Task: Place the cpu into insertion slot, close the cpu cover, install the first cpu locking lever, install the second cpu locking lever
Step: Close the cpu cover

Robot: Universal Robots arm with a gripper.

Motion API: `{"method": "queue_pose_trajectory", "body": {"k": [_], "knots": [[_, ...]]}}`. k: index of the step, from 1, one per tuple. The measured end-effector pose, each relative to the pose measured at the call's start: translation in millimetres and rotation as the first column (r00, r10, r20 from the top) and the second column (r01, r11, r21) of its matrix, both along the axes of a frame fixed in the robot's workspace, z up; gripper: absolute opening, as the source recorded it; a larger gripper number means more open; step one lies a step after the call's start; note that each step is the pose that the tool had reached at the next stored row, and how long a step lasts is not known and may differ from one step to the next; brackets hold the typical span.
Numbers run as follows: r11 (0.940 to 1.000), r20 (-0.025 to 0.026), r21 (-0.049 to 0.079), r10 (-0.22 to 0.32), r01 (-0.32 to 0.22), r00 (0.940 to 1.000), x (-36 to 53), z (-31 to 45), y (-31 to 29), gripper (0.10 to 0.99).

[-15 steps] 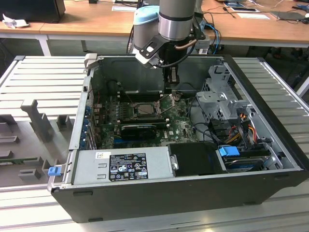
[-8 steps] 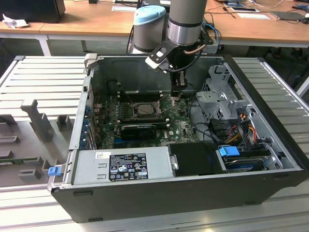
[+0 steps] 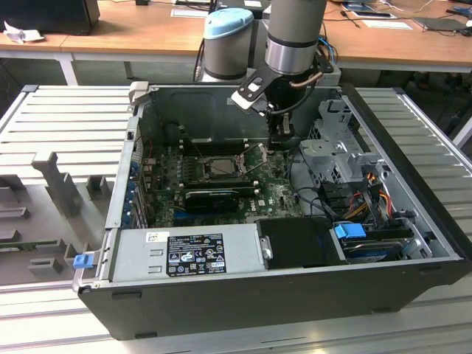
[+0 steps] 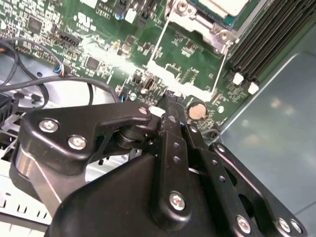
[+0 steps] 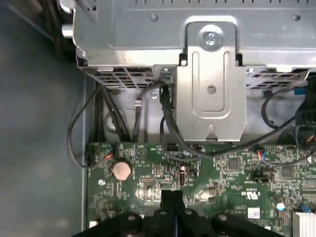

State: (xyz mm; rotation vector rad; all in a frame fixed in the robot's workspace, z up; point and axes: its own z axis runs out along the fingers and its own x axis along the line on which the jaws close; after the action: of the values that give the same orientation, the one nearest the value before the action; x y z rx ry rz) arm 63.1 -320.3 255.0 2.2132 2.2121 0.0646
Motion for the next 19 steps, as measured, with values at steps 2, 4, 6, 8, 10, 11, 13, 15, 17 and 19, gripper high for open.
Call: {"method": "queue_pose_trajectory", "body": {"k": [2,4,6,8,10,11,13,15,17,19], "knots": [[1.0,0.0,0.0,0.0,0.0,1.0,2.7,-1.5,0.1,0.106],[1.0,0.0001,0.001,0.0,0.0,1.0,3.5,-7.8,0.0,0.106],[1.0,-0.019,0.001,0.0,0.0,0.9998,3.5,-7.8,0.0,0.106],[1.0,-0.0288,0.001,0.0,0.0,0.9996,2.7,-7.8,0.0,0.106],[1.0,-0.0288,0.001,0.0,0.0,0.9996,0.5,-7.8,0.0,0.106],[1.0,-0.0288,0.001,0.0,0.0,0.9996,-0.5,-7.8,0.0,0.106],[1.0,-0.0288,0.001,0.0,0.0,0.9996,-4.2,-7.9,0.0,0.106],[1.0,-0.0289,0.001,0.0,0.0,0.9996,-8.8,-7.9,0.0,0.106],[1.0,-0.0288,0.001,0.0,0.0,0.9996,-9.8,-8.0,0.0,0.106],[1.0,-0.0288,0.001,0.0,0.0,0.9996,-10.9,-7.9,0.0,0.106]]}}
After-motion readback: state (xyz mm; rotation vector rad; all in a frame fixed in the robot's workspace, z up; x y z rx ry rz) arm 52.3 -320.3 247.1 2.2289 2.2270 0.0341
